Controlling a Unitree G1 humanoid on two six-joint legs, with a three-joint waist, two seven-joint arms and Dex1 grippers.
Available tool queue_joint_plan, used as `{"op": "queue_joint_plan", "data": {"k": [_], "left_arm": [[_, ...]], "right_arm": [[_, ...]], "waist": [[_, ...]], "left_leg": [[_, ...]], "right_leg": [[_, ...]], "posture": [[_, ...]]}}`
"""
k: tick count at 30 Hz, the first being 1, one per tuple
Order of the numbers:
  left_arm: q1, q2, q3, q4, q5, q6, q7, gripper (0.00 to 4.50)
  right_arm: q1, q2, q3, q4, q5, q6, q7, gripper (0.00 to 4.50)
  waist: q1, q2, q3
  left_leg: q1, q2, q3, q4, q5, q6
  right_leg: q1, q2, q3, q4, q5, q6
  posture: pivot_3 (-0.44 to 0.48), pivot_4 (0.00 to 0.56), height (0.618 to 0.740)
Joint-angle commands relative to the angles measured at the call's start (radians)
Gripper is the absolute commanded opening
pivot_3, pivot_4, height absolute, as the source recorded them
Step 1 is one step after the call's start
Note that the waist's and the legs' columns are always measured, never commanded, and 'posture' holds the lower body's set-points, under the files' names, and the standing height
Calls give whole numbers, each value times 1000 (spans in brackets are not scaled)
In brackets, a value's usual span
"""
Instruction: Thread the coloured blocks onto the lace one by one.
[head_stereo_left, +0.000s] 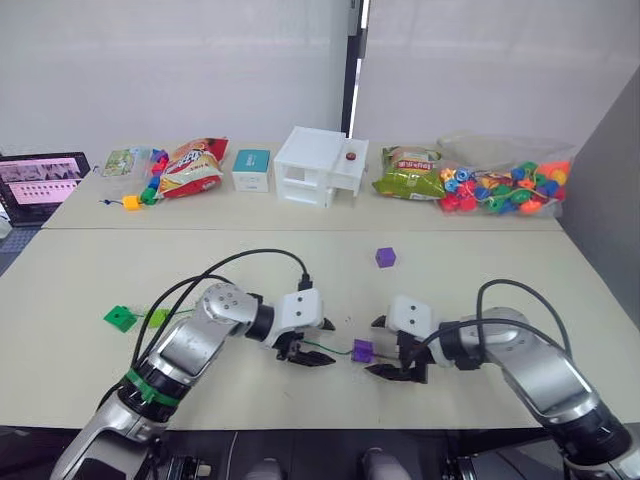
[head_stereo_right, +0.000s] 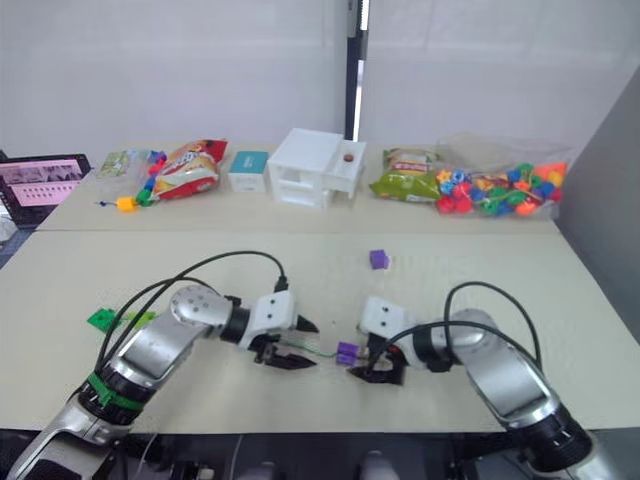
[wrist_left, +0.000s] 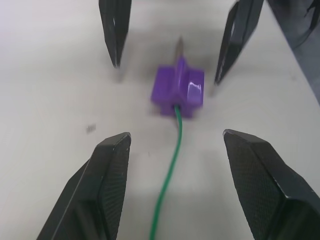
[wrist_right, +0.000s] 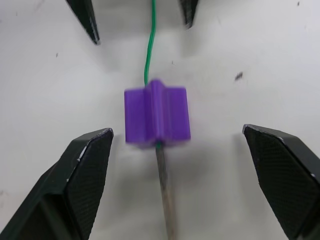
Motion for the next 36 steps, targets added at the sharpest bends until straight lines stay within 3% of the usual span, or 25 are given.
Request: {"op": "queue_joint_plan", "data": {"k": [1, 9, 12, 15, 26, 36], "left_arm": [[-31, -46, -38, 36, 16, -29, 10, 3107], [-45, -113, -95, 138, 65, -70, 32, 3107], [-46, -123, -91, 147, 58, -80, 26, 2314], [-42, -121, -92, 145, 61, -88, 22, 1358], [-34, -104, -70, 132, 48, -88, 25, 1337], [-14, -55, -13, 134, 26, -92, 17, 1337]], "right_arm": [[20, -23, -27, -23, 11, -20, -9, 4458], [25, -23, -6, -8, -2, -39, -26, 4458], [28, -27, -2, -12, 1, -41, -26, 4500], [29, -31, 1, -7, -2, -50, -23, 3695], [47, -59, 10, 23, -21, -126, -10, 0], [35, -47, 14, 29, -22, -145, -10, 0]], "waist": [[-1, 0, 0], [0, 0, 0], [1, 0, 0], [1, 0, 0], [1, 0, 0], [1, 0, 0]], "left_leg": [[0, 0, 0, 0, 0, 0], [0, 0, 0, 0, 0, 0], [0, 0, 0, 1, 0, 0], [0, 0, 0, 1, 0, 0], [0, 0, 0, 1, 0, 0], [0, 0, 0, 1, 0, 0]], "right_leg": [[0, 0, 0, 0, 0, 0], [0, 0, 0, 0, 0, 0], [0, 0, 0, 0, 0, 0], [0, 0, 0, 0, 0, 0], [0, 0, 0, 0, 0, 0], [0, 0, 0, 0, 0, 0]], "posture": [[0, 150, 740], [0, 150, 740], [0, 150, 740], [0, 150, 740], [0, 150, 740], [0, 150, 740]]}}
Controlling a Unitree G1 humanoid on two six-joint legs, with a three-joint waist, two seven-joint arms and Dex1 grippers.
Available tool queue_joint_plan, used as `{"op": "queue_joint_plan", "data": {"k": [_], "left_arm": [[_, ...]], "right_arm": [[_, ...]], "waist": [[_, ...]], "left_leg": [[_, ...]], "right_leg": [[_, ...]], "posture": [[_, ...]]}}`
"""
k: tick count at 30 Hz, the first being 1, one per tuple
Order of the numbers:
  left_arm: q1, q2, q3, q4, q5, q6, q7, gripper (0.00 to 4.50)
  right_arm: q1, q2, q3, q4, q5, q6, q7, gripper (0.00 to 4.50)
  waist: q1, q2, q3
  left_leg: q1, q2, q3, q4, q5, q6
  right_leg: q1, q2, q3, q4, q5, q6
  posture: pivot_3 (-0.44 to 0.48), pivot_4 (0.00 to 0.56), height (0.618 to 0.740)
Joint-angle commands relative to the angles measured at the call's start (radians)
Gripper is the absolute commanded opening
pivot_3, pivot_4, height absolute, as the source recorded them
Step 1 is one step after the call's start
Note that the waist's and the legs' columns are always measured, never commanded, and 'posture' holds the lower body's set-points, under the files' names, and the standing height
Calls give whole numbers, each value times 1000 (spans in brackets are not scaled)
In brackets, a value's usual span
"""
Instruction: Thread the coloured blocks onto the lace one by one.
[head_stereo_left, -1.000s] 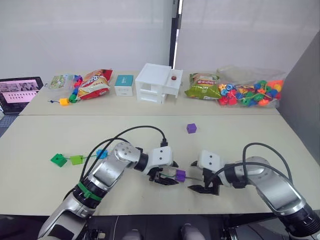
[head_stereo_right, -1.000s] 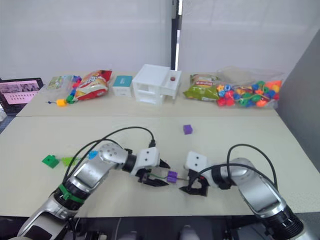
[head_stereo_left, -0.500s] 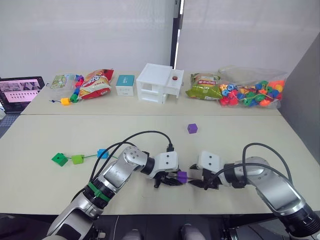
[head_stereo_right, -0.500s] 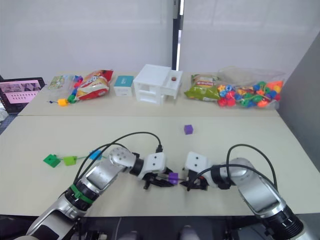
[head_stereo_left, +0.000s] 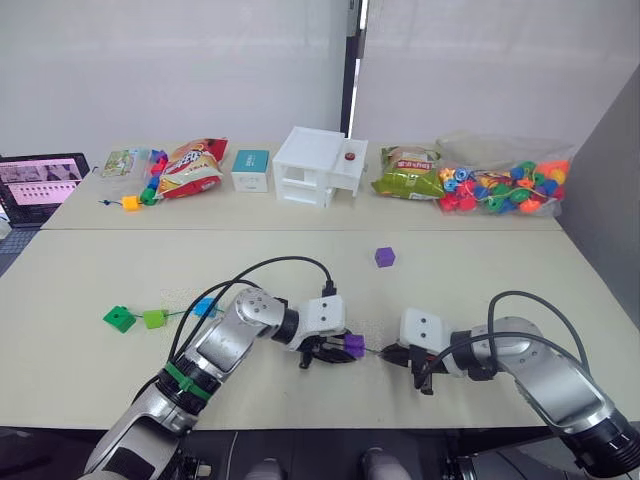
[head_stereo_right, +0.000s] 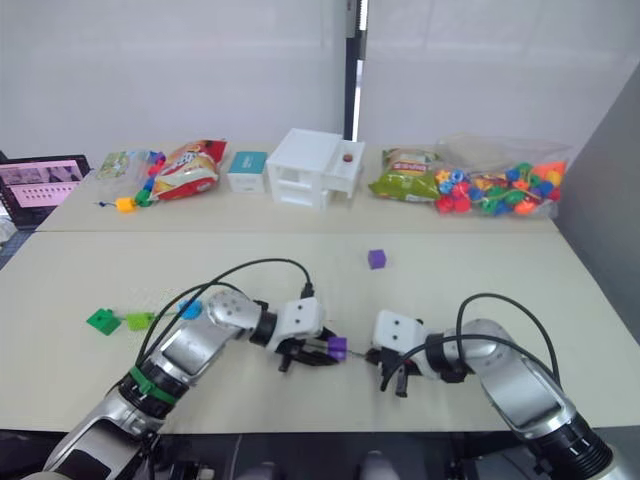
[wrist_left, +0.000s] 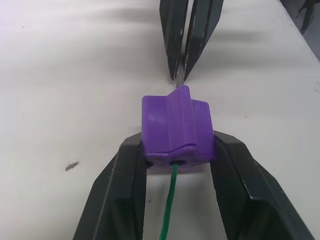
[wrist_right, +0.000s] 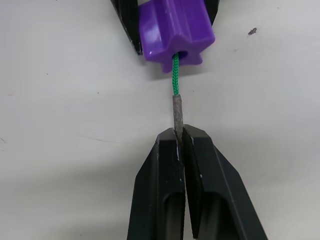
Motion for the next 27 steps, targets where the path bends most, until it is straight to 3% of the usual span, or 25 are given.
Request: {"op": "queue_joint_plan", "data": {"k": [1, 8, 14, 20, 24, 26, 27], "left_arm": [[13, 34, 51, -30, -27, -12, -13, 1337], [102, 276, 202, -18, -81, -79, -122, 1337], [104, 489, 264, 279, 9, -322, -176, 1337], [55, 539, 264, 497, 82, -506, -154, 1336], [54, 512, 290, 471, 40, -484, -165, 1336], [65, 509, 312, 382, -20, -391, -200, 2393], [64, 510, 318, 348, -30, -365, -205, 2699]], "right_arm": [[-17, 0, -2, -12, -8, -15, -2, 0], [-32, 2, 4, -24, -5, -1, 0, 0], [-44, 11, 18, -23, -5, -2, 3, 0], [-53, 18, 28, -20, -7, -3, 6, 0], [-58, 20, 31, -22, -7, 1, 7, 0], [-63, 21, 32, -26, -6, 7, 6, 0], [-67, 22, 34, -29, -5, 13, 6, 0]], "waist": [[-1, 0, 0], [-15, 0, 0], [-17, 0, 0], [-22, 0, 0], [-27, 1, 0], [-27, 1, 0], [-27, 1, 0]], "left_leg": [[0, 0, 0, 0, 0, 0], [0, 1, 0, -1, 0, 0], [1, 1, 0, -1, 0, 0], [3, 1, 0, -2, 0, 0], [4, 1, 0, -3, 0, 0], [4, 1, 0, -3, 0, 0], [3, 1, 0, -2, 0, 0]], "right_leg": [[0, 0, 0, 0, 0, 0], [-1, 1, 0, 1, 0, 0], [-1, 0, 0, 0, 0, 0], [1, 0, 0, 1, 0, 0], [0, 1, 0, 2, 0, 0], [0, 1, 0, 2, 0, 0], [0, 1, 0, 2, 0, 0]], "posture": [[0, 150, 740], [0, 150, 740], [0, 150, 740], [0, 150, 740], [0, 150, 740], [0, 150, 740], [0, 150, 740]]}}
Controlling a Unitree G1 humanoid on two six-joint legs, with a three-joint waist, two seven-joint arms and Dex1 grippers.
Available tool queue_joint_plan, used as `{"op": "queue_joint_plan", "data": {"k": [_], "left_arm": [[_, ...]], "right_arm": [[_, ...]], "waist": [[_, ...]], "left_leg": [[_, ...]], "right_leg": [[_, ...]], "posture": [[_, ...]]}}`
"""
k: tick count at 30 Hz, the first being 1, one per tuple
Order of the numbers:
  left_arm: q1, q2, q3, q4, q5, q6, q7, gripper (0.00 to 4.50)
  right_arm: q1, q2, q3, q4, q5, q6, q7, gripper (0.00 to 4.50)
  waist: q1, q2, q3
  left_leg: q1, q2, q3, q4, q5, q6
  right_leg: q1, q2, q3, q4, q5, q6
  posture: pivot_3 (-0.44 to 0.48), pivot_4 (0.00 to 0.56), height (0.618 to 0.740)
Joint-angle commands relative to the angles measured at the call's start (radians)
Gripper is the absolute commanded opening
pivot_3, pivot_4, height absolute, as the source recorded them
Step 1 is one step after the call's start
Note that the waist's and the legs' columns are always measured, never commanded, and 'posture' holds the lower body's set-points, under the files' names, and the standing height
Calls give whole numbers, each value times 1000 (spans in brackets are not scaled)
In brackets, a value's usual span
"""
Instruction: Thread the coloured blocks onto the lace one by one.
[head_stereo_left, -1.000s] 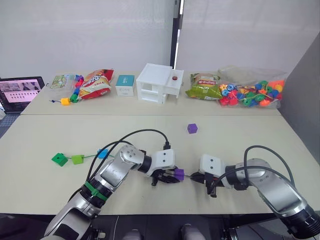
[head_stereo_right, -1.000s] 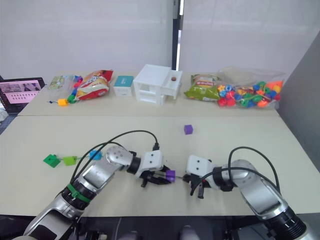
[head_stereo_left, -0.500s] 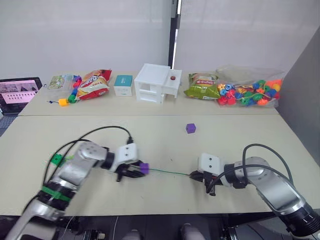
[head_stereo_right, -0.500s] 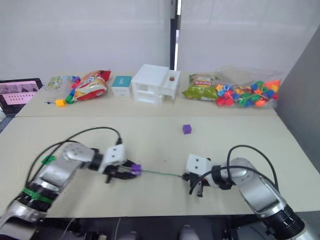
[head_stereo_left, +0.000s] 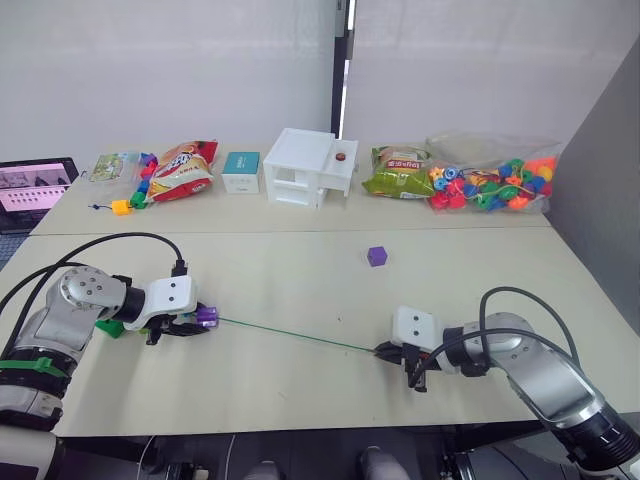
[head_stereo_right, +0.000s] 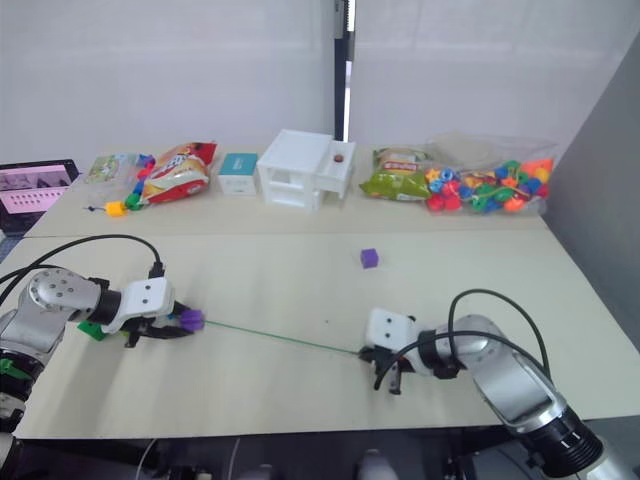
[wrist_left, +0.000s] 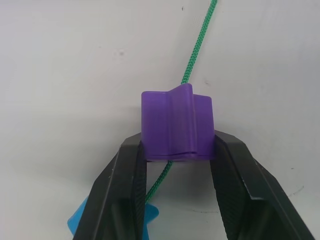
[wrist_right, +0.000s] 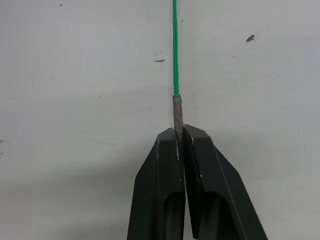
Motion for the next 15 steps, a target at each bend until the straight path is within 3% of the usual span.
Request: {"op": "queue_joint_plan", "data": {"k": [1, 3, 8, 11, 15], "left_arm": [[6, 4, 26, -120, -47, 117, -31, 3033], [-5, 8, 32, -177, -73, 191, -53, 3664], [-44, -20, 41, -336, -171, 362, -91, 3664], [-66, -110, 20, -462, -232, 464, -52, 3664], [-40, -259, -47, -551, -212, 492, 43, 3664]], "right_arm": [[-28, 1, -1, -35, 1, 16, 3, 0], [-41, -2, 8, -46, 1, 36, 7, 0], [-102, -1, 46, -77, -10, 125, 1, 0], [-162, 23, 81, -84, -22, 201, -17, 0], [-237, 73, 144, -78, -49, 287, -47, 0]], "waist": [[0, 0, 0], [1, 0, 0], [2, 0, 0], [3, 0, 0], [1, 0, 0]], "left_leg": [[0, 0, 0, 0, 0, 0], [-1, 0, 0, 0, 0, 0], [-3, 0, 0, 1, 0, 0], [-3, 0, -1, 1, 0, 0], [-3, 0, -1, 1, 0, 0]], "right_leg": [[0, 0, 0, 0, 0, 0], [-1, 0, 0, 0, 0, 0], [-2, 0, 0, -1, 0, 0], [-1, 0, 0, -1, 0, 0], [-1, 0, 0, -1, 0, 0]], "posture": [[0, 150, 740], [0, 150, 740], [0, 150, 740], [0, 150, 740], [0, 150, 740]]}}
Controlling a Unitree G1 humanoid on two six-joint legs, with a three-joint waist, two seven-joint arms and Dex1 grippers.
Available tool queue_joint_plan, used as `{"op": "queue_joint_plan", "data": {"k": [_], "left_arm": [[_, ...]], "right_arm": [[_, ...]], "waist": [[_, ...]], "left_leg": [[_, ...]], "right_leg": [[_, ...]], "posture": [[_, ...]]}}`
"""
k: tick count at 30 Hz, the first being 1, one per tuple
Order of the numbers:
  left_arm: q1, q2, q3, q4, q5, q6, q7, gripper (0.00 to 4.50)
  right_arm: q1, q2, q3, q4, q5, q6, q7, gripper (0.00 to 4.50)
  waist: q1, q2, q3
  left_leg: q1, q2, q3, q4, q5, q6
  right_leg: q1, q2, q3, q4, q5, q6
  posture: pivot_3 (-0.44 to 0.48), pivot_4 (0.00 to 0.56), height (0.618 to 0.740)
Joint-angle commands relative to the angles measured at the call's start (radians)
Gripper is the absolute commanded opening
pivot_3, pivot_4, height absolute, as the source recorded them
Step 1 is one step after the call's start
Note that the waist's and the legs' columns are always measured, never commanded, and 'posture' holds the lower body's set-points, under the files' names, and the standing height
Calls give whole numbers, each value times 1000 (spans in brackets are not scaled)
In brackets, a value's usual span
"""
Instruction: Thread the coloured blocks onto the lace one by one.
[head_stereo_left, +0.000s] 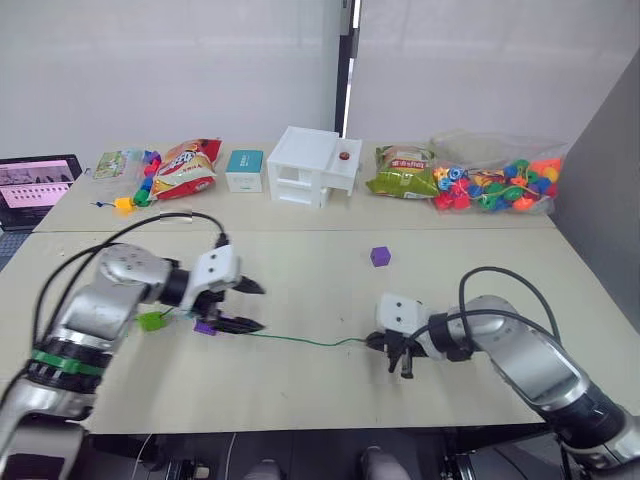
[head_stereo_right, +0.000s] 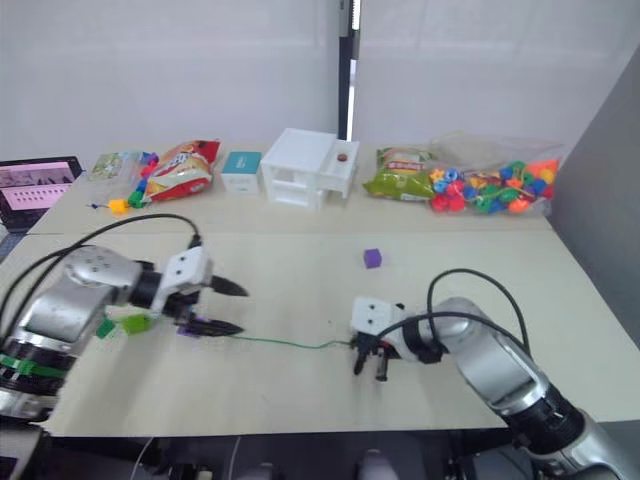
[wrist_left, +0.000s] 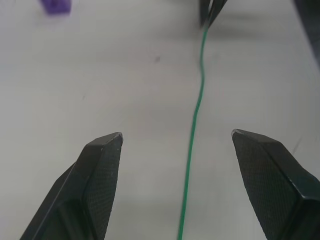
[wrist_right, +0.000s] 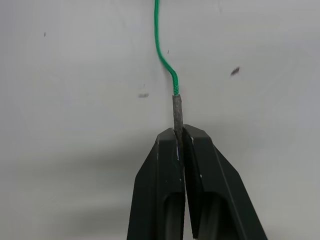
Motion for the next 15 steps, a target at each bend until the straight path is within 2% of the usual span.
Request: {"op": "queue_joint_plan", "data": {"k": [1, 7, 15], "left_arm": [[18, -93, -64, -60, 26, -6, 86, 3664], [17, -217, -160, 16, 112, -85, 160, 3664], [16, -280, -190, 62, 136, -132, 170, 3664]], "right_arm": [[-48, 27, 45, -30, -23, 63, -24, 0], [-63, 38, 72, -44, -29, 104, -39, 0], [-62, 34, 70, -62, -19, 118, -38, 0]], "waist": [[-2, 0, 0], [0, 0, 0], [1, 0, 0]], "left_leg": [[0, 0, 0, 0, 0, 0], [-1, 0, 0, 0, 0, 0], [-1, 0, 0, 0, 0, 0]], "right_leg": [[0, 0, 0, 0, 0, 0], [-1, 0, 0, 0, 0, 0], [-1, 0, 0, 0, 0, 0]], "posture": [[0, 150, 740], [0, 150, 740], [0, 150, 740]]}}
